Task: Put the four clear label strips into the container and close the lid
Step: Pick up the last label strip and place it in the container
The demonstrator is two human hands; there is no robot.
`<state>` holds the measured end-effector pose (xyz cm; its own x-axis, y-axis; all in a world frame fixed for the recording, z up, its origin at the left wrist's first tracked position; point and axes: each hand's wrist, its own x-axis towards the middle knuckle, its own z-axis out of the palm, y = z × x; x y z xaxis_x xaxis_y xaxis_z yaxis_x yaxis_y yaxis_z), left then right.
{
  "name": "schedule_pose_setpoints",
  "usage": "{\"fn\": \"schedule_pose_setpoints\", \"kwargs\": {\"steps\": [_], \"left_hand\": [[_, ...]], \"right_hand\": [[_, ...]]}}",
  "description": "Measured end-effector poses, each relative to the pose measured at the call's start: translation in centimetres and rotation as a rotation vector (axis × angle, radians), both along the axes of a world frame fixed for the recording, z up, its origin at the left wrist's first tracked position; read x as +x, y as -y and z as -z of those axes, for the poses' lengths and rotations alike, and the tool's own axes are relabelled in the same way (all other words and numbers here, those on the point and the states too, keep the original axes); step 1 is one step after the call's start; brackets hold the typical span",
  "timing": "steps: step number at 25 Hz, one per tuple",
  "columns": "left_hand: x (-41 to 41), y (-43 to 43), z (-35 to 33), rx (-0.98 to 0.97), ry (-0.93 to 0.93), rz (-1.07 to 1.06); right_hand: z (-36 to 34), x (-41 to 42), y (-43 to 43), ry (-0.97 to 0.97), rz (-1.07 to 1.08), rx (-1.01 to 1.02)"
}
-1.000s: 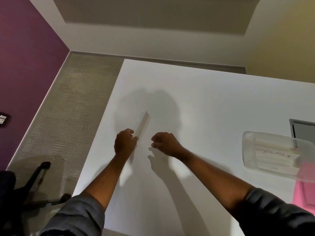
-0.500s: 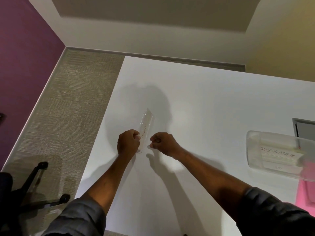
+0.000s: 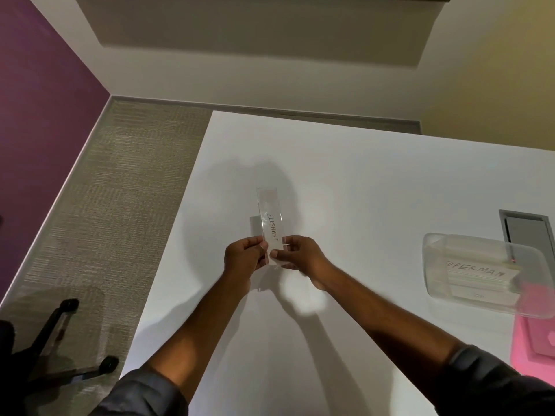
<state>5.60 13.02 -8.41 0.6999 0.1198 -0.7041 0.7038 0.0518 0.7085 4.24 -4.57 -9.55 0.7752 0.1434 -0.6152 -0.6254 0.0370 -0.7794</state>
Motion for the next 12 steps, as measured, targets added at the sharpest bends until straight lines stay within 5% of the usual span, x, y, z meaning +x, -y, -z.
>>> {"fn": "schedule_pose_setpoints", "kwargs": {"steps": [4,12], "left_hand": [[-1.2,2.4,-0.6,-0.093,-0.013,0.004],[-0.8,6.2,-2.4,0.020,0.126,0.253]], "right_hand": [[-0.8,-1.2,3.4,-0.018,0.034,0.055],[-3.2,-4.0,12.8,0.045,-0.126,-0.086]]}}
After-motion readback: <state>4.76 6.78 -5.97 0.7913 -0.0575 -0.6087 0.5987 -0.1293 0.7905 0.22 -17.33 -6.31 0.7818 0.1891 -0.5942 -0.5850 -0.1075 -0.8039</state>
